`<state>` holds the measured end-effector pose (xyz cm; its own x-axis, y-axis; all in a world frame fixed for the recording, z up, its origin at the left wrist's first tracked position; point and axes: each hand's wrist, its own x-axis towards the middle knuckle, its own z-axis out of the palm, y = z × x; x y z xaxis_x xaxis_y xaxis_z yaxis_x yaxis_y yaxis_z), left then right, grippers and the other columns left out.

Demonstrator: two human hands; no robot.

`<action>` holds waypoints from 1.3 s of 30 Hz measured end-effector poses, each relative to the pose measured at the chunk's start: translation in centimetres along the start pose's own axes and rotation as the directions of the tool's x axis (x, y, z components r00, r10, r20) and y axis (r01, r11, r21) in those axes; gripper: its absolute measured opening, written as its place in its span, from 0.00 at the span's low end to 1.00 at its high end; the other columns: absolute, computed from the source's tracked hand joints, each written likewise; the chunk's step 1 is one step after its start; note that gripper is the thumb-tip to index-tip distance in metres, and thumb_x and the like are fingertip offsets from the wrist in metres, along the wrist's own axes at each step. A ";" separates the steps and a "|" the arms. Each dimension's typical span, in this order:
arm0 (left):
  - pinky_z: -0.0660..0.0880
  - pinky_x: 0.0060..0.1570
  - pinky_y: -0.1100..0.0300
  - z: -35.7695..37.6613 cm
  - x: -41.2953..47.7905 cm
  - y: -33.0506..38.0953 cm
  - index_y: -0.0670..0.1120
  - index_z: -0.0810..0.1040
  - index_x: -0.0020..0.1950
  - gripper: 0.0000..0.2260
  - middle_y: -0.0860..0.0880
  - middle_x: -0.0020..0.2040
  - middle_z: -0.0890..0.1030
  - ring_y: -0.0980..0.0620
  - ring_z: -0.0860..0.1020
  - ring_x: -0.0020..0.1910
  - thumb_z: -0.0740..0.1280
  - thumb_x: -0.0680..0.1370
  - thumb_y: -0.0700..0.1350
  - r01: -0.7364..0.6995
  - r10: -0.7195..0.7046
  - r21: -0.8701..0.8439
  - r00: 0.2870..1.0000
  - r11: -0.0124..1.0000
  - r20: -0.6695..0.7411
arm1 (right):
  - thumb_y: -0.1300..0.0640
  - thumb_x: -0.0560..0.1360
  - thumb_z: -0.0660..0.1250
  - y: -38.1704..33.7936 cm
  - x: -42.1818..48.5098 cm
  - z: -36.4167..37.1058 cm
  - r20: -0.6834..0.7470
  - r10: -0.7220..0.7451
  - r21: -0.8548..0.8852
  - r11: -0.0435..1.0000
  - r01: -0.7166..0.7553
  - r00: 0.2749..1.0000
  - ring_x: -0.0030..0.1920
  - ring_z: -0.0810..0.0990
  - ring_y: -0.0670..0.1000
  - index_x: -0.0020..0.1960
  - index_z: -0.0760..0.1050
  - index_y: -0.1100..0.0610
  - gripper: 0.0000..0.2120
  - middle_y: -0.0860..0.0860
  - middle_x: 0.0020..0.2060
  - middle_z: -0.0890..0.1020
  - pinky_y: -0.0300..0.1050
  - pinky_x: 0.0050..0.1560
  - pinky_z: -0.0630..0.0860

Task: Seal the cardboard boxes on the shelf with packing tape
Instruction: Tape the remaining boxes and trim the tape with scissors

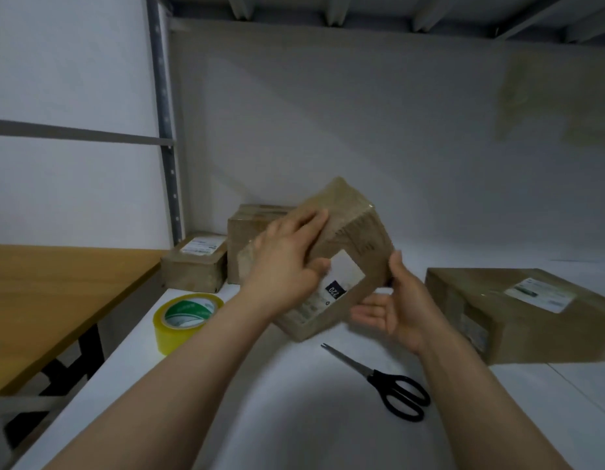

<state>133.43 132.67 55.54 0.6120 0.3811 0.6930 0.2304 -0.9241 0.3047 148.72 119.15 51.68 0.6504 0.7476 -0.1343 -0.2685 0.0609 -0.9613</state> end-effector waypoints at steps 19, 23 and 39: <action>0.54 0.76 0.57 1.0 0.3 -2.7 0.55 0.68 0.78 0.39 0.55 0.80 0.62 0.55 0.59 0.79 0.79 0.69 0.56 0.282 -0.235 -0.149 0.933 0.948 0.272 | 0.43 0.81 0.62 -1.4 2.5 -1.9 0.200 -0.552 -0.896 0.231 0.379 0.809 0.74 0.58 0.51 0.75 0.68 0.45 0.23 0.48 0.73 0.65 0.42 0.68 0.57; 0.71 0.70 0.46 3.1 -2.1 -4.0 0.67 0.63 0.75 0.47 0.54 0.75 0.69 0.52 0.73 0.70 0.80 0.60 0.66 0.428 -0.402 -0.467 0.901 0.774 0.161 | 0.45 0.73 0.74 -1.1 2.3 -2.6 0.207 -0.471 -0.881 0.292 0.372 0.858 0.75 0.56 0.51 0.76 0.62 0.39 0.36 0.41 0.74 0.54 0.52 0.74 0.60; 0.69 0.69 0.50 12.2 9.9 -1.6 0.53 0.65 0.78 0.29 0.41 0.78 0.64 0.40 0.67 0.75 0.69 0.79 0.55 0.116 -0.101 -0.020 0.930 0.993 0.354 | 0.42 0.66 0.79 -6.0 9.8 -5.6 -0.038 -0.488 -0.993 -0.077 -0.086 0.872 0.74 0.61 0.62 0.76 0.61 0.41 0.44 0.53 0.73 0.69 0.64 0.72 0.59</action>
<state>148.31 137.59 53.98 0.8135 0.4382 0.3822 0.2842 -0.8731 0.3961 160.64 122.39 54.84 0.7251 0.5975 0.3424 0.6705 -0.7258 -0.1535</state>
